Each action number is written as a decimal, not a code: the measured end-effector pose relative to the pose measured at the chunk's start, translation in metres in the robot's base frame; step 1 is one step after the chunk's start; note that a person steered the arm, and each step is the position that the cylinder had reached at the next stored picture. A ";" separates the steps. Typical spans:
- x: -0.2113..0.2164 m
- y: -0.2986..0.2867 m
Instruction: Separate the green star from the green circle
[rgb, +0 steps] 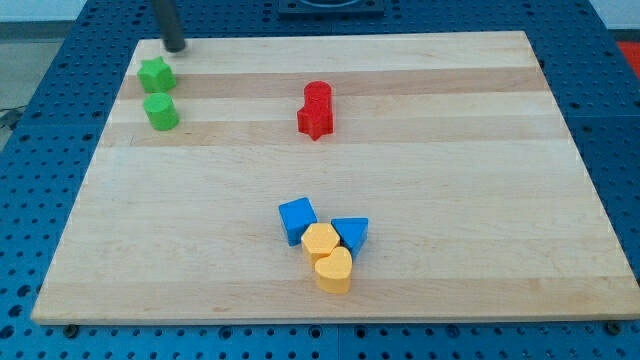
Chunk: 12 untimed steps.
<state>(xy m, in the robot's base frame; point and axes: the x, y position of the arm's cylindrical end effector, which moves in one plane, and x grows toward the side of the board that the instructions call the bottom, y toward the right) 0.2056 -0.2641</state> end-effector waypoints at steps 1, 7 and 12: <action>0.011 -0.040; 0.067 0.057; 0.103 -0.006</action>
<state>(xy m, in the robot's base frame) 0.3087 -0.2697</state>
